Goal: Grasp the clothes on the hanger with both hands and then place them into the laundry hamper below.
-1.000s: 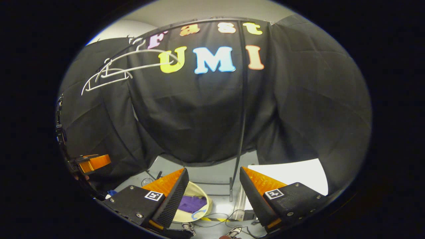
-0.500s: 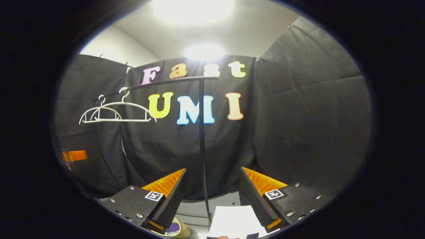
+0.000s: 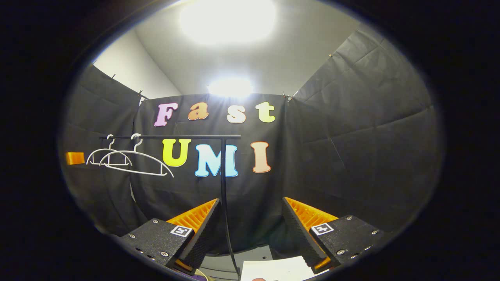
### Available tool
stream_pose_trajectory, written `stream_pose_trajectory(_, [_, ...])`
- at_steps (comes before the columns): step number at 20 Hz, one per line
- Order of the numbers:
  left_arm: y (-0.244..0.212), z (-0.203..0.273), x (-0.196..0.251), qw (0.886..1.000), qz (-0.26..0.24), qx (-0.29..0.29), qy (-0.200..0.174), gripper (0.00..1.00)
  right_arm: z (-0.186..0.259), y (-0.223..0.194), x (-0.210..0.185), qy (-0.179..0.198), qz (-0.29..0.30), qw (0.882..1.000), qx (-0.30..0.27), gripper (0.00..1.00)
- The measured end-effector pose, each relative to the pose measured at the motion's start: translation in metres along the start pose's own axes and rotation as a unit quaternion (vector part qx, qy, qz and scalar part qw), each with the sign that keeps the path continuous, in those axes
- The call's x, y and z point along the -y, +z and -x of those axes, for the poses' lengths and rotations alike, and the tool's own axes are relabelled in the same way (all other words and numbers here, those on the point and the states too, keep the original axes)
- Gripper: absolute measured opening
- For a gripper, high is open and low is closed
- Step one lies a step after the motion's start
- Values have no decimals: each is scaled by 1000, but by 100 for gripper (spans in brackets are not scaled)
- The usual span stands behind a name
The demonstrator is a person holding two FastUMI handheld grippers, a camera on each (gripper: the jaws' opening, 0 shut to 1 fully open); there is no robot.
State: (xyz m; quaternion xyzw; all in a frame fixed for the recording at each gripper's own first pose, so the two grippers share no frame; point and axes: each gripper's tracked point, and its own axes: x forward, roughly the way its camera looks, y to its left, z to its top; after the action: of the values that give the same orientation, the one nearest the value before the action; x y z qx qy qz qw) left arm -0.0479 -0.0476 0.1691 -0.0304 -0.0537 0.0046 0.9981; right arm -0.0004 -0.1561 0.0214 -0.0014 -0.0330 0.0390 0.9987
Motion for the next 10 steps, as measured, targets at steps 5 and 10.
stream_pose_trajectory(5, [-2,14,-44,1000,9,12,21,99,15,14,-9,-24,-4,999,21,95])
stream_pose_trajectory(10, [-3,22,-70,999,25,31,34,99,14,14,-34,-28,-9,999,18,92])
